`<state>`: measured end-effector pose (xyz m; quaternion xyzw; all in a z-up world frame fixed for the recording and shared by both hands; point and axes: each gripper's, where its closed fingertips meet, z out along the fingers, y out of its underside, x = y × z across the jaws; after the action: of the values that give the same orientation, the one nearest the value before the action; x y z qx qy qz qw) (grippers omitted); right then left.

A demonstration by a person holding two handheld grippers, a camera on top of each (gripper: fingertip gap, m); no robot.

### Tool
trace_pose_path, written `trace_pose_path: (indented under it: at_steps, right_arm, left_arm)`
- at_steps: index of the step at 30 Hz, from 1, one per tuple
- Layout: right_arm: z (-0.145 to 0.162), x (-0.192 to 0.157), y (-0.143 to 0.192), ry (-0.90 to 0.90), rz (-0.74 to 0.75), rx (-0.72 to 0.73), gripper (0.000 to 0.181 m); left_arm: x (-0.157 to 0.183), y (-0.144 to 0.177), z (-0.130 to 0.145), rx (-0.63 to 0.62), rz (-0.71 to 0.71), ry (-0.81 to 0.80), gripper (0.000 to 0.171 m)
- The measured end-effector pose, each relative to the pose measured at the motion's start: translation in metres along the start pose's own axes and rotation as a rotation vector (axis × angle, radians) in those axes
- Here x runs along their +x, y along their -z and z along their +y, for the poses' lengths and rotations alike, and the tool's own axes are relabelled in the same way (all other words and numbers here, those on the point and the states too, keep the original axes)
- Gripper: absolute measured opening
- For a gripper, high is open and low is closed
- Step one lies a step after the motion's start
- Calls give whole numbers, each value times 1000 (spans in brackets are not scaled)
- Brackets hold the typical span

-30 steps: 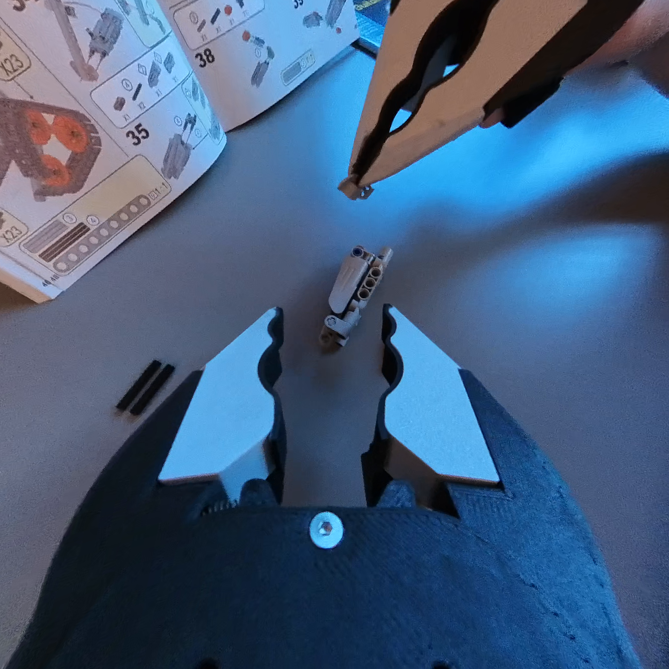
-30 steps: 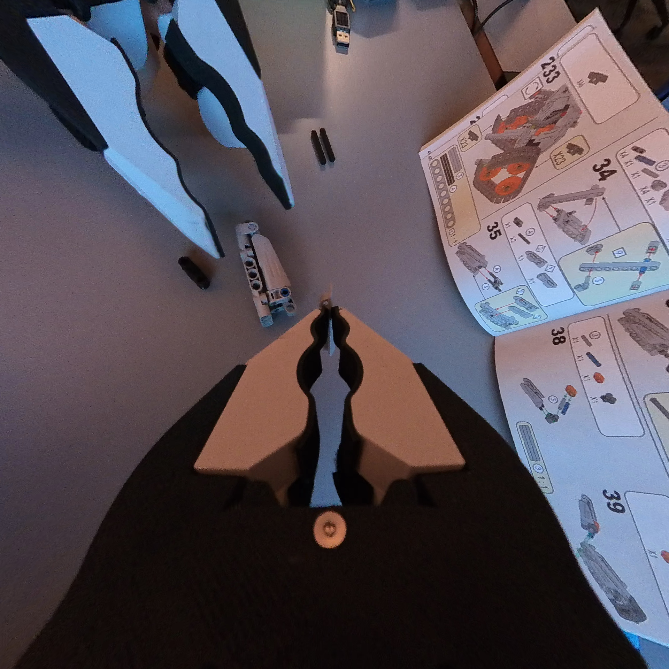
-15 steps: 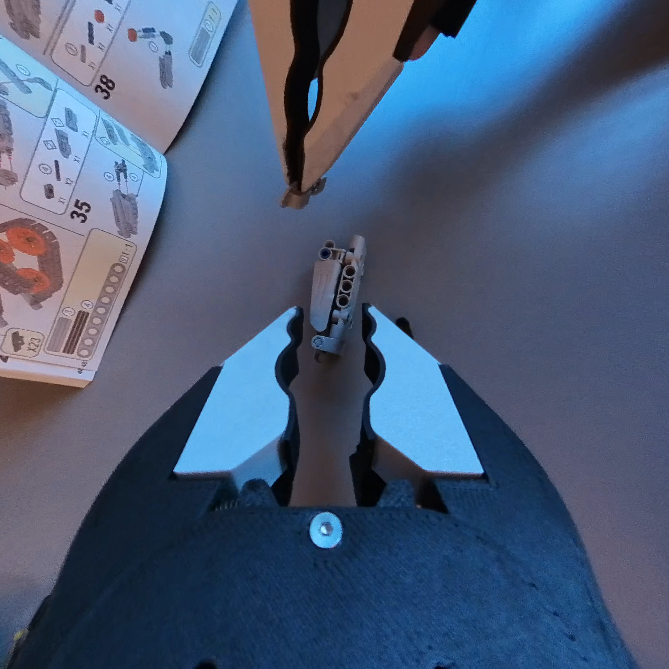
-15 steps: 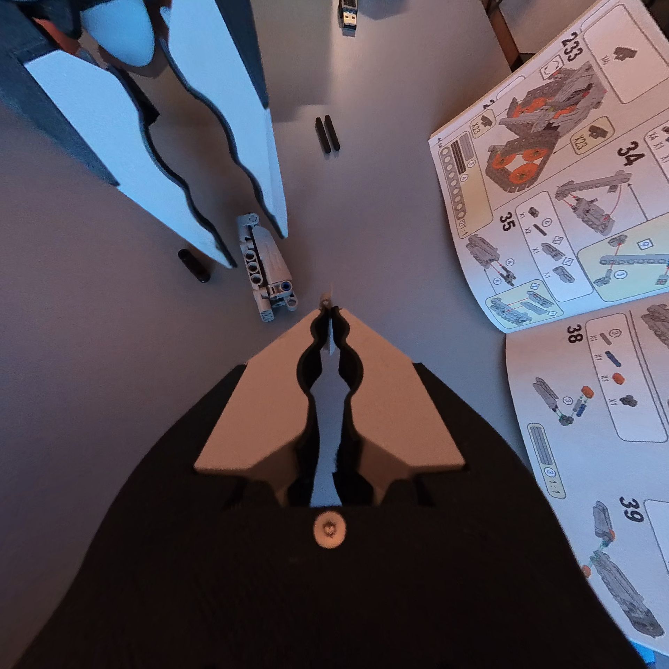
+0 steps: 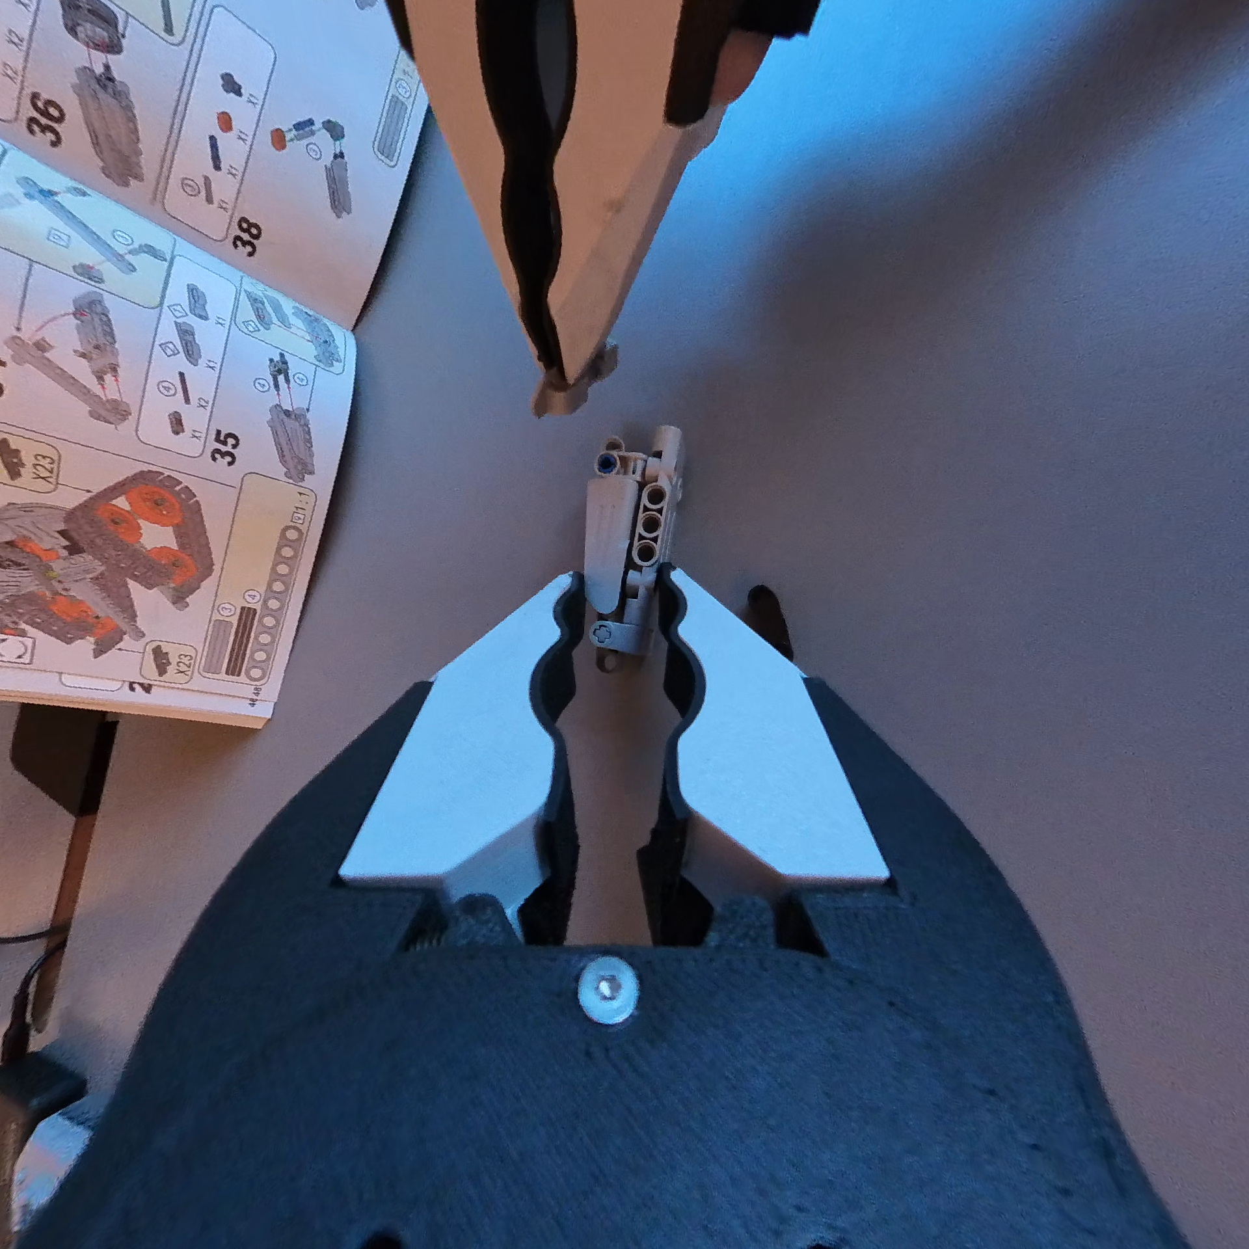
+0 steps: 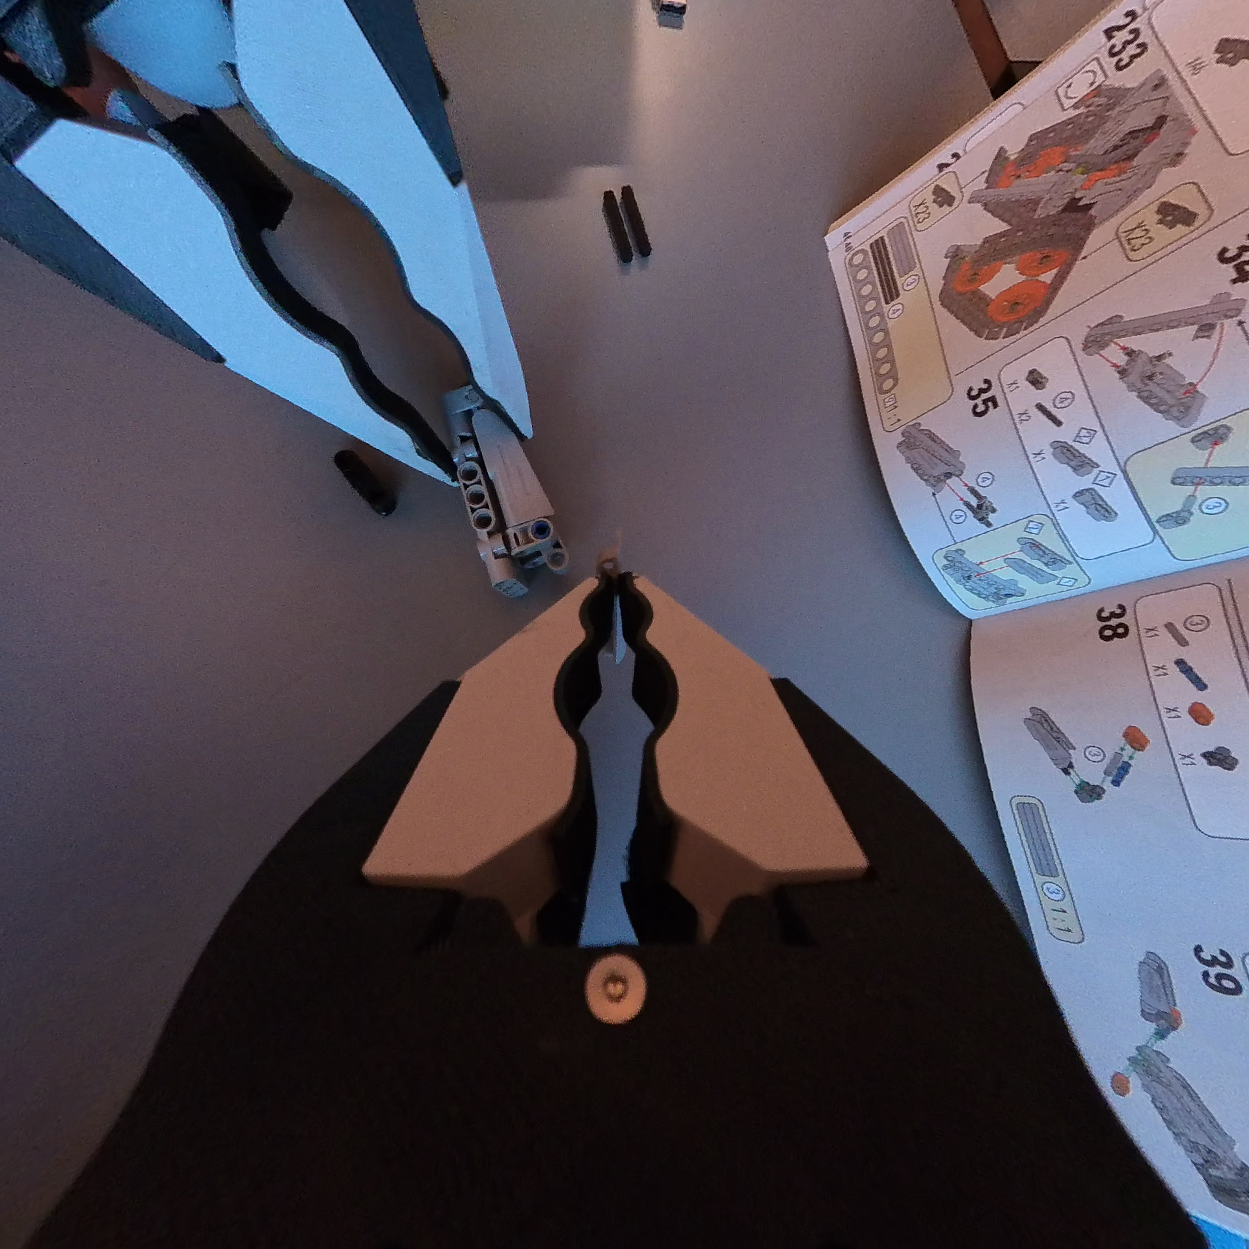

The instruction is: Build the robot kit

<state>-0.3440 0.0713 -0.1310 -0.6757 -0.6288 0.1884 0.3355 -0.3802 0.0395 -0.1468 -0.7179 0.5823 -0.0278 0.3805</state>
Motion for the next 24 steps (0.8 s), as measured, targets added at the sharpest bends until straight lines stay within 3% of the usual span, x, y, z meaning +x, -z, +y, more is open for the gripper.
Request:
trace_pose_path:
  at_steps: [12,20,24]
  right_arm:
    - [2,-5,-5,26,-11,-11,1]
    - [-3,-14,-6,67,-33,11,1]
    - [-3,-15,-6,82,-31,4,1]
  left_arm:
    - [4,2,-2,-32,-168,-97,20]
    - [13,9,-4,34,-104,37,23]
    - [14,16,-9,82,-22,189,27]
